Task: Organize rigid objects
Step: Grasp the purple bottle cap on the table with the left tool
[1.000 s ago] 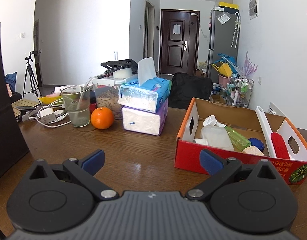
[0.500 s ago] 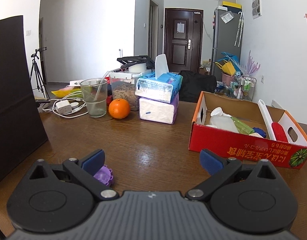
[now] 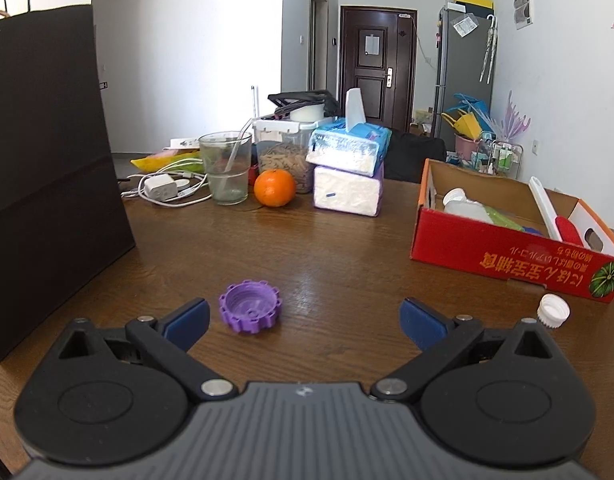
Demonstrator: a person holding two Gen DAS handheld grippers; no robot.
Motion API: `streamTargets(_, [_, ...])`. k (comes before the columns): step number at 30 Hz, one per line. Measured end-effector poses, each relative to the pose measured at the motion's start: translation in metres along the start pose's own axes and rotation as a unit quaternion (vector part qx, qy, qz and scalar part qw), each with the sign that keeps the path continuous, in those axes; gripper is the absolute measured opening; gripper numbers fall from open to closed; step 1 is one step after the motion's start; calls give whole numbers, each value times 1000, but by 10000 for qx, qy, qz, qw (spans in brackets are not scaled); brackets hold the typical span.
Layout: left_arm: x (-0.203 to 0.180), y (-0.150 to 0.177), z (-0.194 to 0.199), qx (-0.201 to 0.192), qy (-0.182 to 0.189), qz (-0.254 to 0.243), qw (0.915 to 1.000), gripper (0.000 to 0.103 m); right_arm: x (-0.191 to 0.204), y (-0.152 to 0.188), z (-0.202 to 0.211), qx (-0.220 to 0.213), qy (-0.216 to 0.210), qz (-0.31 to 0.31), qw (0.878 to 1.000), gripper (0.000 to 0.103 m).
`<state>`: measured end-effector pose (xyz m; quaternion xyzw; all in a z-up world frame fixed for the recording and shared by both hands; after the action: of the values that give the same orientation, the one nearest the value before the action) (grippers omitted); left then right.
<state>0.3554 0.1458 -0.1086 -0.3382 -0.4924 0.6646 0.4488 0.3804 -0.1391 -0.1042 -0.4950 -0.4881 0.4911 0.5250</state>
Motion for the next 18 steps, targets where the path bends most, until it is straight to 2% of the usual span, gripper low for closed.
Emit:
streamTargets(9, [39,25,-26,600,-213,100,9979,103,-4,7,3,124,47,15,9999,103])
streamTargets(18, [60,41,-67,974,-391,252,9942,103,-3,12,0,225,-4,-8,9997,103])
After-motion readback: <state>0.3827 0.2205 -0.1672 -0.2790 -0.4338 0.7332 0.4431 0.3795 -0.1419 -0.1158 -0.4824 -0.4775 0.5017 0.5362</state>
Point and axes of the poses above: each gripper's, at about its wrist camera, not at the fingertips, and z roughly against the way its jaws point, x to its left, y to its underside, the point moved 9 cm from there along -z, roughly the way its jaws point, and after that the axes turned 14 degrees about -x, right-handed, at the moved point
